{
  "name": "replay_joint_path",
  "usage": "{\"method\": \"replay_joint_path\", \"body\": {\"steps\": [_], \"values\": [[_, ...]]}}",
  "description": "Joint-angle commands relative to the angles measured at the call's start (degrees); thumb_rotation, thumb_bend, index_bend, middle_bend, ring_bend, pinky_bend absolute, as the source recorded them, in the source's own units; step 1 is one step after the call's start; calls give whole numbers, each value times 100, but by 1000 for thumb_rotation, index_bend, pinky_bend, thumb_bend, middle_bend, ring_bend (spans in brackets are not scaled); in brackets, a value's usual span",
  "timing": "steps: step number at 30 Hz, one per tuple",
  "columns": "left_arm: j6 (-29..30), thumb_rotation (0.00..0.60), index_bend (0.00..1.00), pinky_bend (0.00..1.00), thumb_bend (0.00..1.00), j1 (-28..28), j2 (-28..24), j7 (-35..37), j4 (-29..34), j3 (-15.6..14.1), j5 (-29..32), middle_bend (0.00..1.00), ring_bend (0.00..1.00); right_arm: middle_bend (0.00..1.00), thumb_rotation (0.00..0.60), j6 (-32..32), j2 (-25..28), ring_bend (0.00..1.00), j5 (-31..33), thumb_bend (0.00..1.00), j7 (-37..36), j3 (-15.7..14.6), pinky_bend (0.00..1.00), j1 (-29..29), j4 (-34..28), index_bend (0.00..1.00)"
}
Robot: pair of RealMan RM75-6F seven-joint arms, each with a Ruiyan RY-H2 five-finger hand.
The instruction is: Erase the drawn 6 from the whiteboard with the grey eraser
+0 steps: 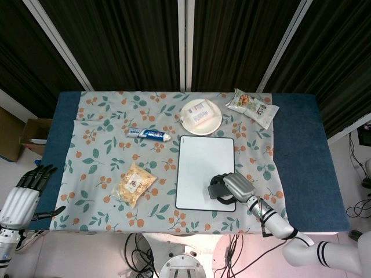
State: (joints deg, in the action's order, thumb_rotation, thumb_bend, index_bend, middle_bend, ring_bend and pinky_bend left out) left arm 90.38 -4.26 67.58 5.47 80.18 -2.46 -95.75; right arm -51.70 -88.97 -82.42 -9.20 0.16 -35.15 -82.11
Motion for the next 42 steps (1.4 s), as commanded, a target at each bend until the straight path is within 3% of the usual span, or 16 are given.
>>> {"method": "replay_joint_path", "body": {"steps": [1, 9, 19, 29, 42], "values": [[-2, 429, 102, 162, 78, 1, -3, 0, 0, 3, 7, 95, 71, 628, 600, -21, -143, 528, -21, 346, 63, 111, 618, -70, 168, 705], [-12, 436, 102, 163, 78, 10, 30, 62, -74, 13, 50, 96, 71, 627, 600, 68, -680, 528, 311, 346, 234, 657, 618, -365, 1079, 706], [37, 434, 102, 162, 78, 29, -16, 46, -47, 19, 42, 95, 71, 621, 600, 299, -1276, 528, 508, 349, -87, 974, 618, -697, 2059, 707], [11, 435, 102, 163, 79, 26, -4, 67, -68, 16, 51, 95, 71, 621, 600, 83, -1224, 529, 138, 350, -368, 588, 618, -519, 1978, 708], [9, 434, 102, 162, 78, 12, 8, 10, -23, 9, 12, 95, 71, 624, 600, -450, -601, 529, -586, 350, -494, -116, 618, -142, 868, 713]]}}
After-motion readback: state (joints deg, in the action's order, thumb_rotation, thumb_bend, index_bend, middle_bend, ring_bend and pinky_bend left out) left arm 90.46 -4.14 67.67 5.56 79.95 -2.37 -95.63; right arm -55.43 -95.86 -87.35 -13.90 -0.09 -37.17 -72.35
